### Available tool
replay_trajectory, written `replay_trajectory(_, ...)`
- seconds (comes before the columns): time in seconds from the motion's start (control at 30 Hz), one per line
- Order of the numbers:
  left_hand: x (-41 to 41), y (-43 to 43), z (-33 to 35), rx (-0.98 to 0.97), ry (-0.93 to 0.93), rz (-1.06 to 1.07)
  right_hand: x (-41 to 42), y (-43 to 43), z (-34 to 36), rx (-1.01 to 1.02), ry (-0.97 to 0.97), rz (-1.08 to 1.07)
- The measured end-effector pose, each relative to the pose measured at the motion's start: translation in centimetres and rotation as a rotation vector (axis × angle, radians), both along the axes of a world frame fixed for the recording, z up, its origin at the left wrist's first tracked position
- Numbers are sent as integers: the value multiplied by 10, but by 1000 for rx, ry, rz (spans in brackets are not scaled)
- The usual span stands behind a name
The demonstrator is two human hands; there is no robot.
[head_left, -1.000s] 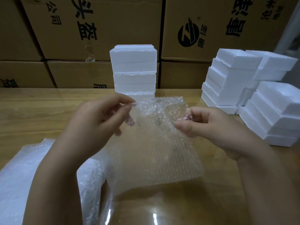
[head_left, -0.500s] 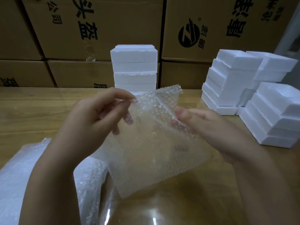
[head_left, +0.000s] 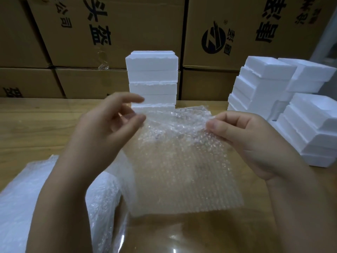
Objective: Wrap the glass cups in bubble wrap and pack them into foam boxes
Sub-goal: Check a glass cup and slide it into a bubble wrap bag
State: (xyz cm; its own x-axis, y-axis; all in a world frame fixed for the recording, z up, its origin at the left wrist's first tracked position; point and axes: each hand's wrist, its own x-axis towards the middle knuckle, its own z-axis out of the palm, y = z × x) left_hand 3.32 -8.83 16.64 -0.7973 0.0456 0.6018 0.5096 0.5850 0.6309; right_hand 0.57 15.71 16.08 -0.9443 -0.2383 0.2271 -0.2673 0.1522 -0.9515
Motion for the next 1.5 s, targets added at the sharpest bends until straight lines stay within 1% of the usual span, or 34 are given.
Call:
replay_trajectory(0.07, -3, 5, 0, -116, 126, 172, 0, -3, -1, -33, 41, -71)
replay_trajectory(0.13, -3, 11, 3, -215, 310, 331, -1, -5, -3, -164, 95, -178)
replay_trajectory(0.17, -1, 15, 5, -215, 362, 351, -1, -7, -3, -244, 120, -225)
replay_trajectory(0.2, 1, 18, 5, -197, 361, 300, 0, -10, -3, -320, 139, -254)
replay_trajectory(0.23, 3, 22, 7, -158, 292, 202, 1, -13, -3, -386, 147, -261)
replay_trajectory(0.27, 6, 28, 8, -98, 168, 92, 3, -18, -4, -432, 141, -248)
replay_trajectory(0.33, 9, 40, 8, -39, -62, -62, 10, -30, -4, -423, 143, -179)
replay_trajectory(0.37, 7, 44, 7, -73, -124, -76, 14, -36, -4, -387, 158, -127)
replay_trajectory(0.43, 4, 49, 3, -115, -143, -53, 20, -45, -2, -358, 183, -18)
replay_trajectory(0.5, 2, 48, 2, -64, -121, -38, 22, -47, -1, -363, 186, 49)
replay_trajectory(0.57, 0, 43, 1, -21, -111, -37, 22, -47, 0, -349, 163, 67)
replay_trajectory(0.63, 1, 37, 2, -2, -129, -79, 21, -46, -1, -306, 143, 20)
replay_trajectory(0.73, 5, 32, 6, 78, -175, -201, 20, -44, 0, -245, 162, -43)
replay_trajectory(0.8, 6, 28, 7, 141, -176, -206, 20, -43, 1, -231, 153, -56)
replay_trajectory(0.87, 5, 21, 7, 173, -154, -139, 19, -39, 2, -185, 140, -84)
replay_trajectory(0.93, 6, 13, 6, 155, -108, -28, 19, -34, 4, -91, 135, -149)
replay_trajectory(1.0, 7, 7, 6, 141, -60, 91, 18, -27, 6, 35, 148, -244)
replay_trajectory(1.1, 12, 2, 9, 128, -25, 208, 19, -18, 10, 219, 195, -358)
replay_trajectory(1.2, 16, 7, 11, 48, -14, 297, 24, -15, 12, 425, 249, -436)
replay_trajectory(1.27, 17, 15, 13, 14, -9, 309, 29, -18, 12, 580, 258, -439)
replay_trajectory(1.33, 16, 27, 13, -19, -12, 287, 37, -26, 11, 674, 330, -427)
replay_trajectory(1.43, 12, 45, 8, -78, -3, 284, 48, -40, 13, 677, 602, -436)
replay_trajectory(1.47, 11, 49, 7, -91, -1, 278, 50, -43, 14, 668, 639, -404)
replay_trajectory(1.5, 10, 53, 6, -105, 8, 265, 49, -45, 13, 663, 624, -337)
